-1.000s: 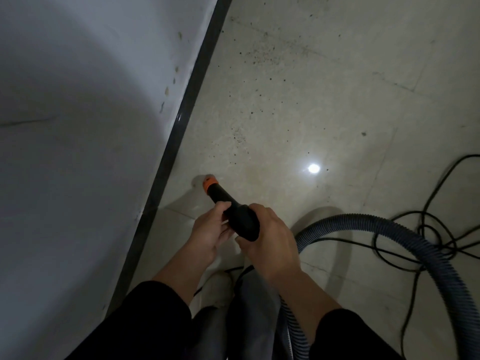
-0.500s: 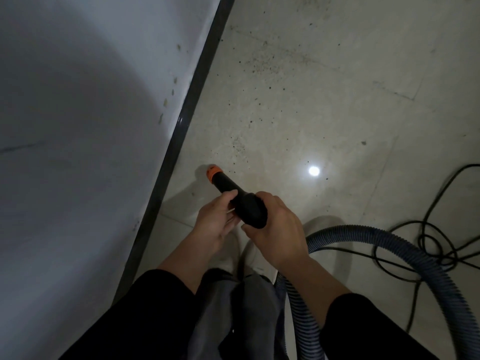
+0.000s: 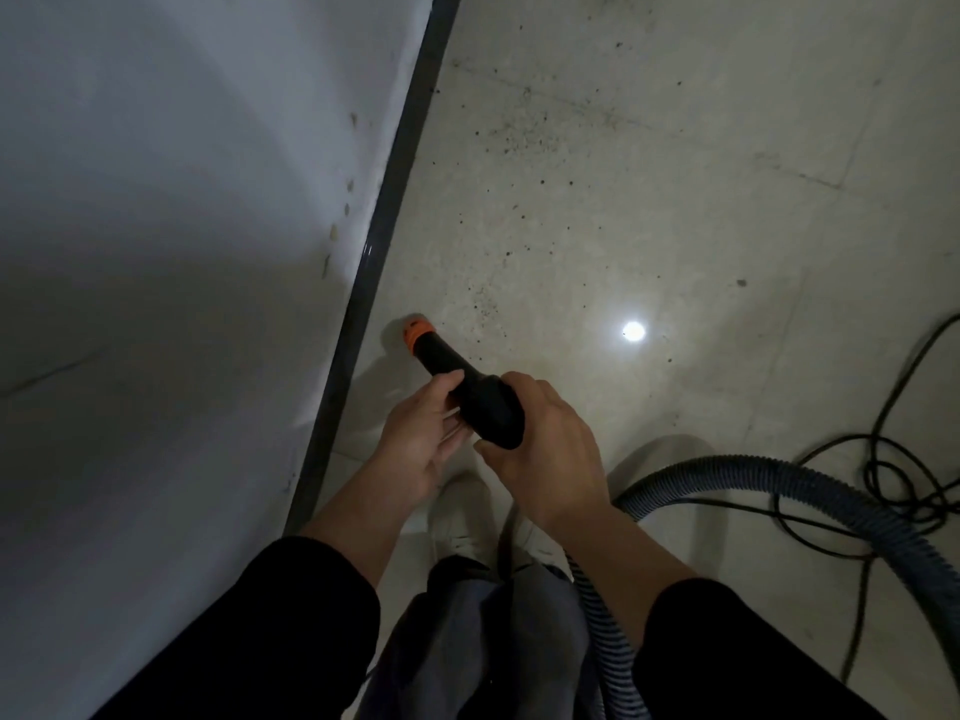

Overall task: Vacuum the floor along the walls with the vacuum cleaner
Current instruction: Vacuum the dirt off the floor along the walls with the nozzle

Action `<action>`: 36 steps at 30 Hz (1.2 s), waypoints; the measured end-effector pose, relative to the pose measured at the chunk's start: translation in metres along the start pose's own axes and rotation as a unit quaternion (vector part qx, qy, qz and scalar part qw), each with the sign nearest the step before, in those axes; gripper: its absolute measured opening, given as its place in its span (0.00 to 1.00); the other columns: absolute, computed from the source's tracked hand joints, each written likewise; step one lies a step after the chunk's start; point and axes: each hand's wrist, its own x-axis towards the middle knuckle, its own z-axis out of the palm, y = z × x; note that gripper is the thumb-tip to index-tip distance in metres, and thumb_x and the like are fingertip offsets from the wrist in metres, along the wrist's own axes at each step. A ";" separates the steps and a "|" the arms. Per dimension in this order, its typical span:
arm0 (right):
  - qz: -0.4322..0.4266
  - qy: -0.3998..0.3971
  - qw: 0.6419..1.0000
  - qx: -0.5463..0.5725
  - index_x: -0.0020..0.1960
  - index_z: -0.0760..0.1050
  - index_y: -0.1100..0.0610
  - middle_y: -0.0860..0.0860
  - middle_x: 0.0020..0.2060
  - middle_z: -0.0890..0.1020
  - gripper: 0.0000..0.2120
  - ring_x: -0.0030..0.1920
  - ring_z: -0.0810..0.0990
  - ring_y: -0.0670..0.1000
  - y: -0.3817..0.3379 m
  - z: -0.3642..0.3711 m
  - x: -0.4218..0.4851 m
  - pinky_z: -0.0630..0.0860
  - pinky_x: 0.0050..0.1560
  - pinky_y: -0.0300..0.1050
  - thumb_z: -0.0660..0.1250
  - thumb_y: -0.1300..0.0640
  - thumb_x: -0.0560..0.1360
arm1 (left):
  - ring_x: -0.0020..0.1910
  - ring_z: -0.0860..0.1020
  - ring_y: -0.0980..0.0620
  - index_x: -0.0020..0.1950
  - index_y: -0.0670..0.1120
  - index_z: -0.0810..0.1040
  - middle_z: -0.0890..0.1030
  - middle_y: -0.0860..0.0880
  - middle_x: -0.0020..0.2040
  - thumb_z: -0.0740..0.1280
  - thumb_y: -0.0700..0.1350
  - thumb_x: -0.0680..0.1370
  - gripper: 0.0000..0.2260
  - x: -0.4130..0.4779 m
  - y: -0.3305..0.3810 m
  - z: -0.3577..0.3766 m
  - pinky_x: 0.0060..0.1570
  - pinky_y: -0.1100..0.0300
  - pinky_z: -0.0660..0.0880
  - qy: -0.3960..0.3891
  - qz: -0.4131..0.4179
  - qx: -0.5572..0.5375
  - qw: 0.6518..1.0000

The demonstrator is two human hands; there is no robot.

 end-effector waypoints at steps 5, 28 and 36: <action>0.013 0.008 1.000 -0.001 0.65 0.70 0.50 0.48 0.55 0.76 0.25 0.50 0.76 0.51 0.003 -0.005 -0.005 0.77 0.49 0.48 0.73 0.56 0.71 | 0.49 0.82 0.52 0.68 0.41 0.74 0.83 0.45 0.52 0.66 0.47 0.80 0.18 -0.001 -0.002 0.007 0.44 0.62 0.79 -0.008 -0.003 0.009 1.000; 0.055 0.042 0.997 0.015 0.62 0.72 0.54 0.50 0.51 0.78 0.21 0.48 0.77 0.53 0.033 -0.031 -0.052 0.77 0.47 0.50 0.73 0.55 0.71 | 0.52 0.82 0.49 0.65 0.42 0.75 0.82 0.46 0.52 0.66 0.46 0.80 0.15 -0.023 -0.047 0.041 0.50 0.59 0.79 -0.021 -0.041 0.051 0.998; 0.069 0.064 0.996 0.012 0.62 0.73 0.55 0.50 0.51 0.78 0.22 0.48 0.78 0.52 0.044 -0.044 -0.054 0.77 0.46 0.46 0.74 0.59 0.70 | 0.51 0.81 0.51 0.62 0.43 0.75 0.82 0.45 0.52 0.66 0.46 0.80 0.12 -0.025 -0.051 0.060 0.47 0.61 0.79 -0.041 -0.035 0.064 0.997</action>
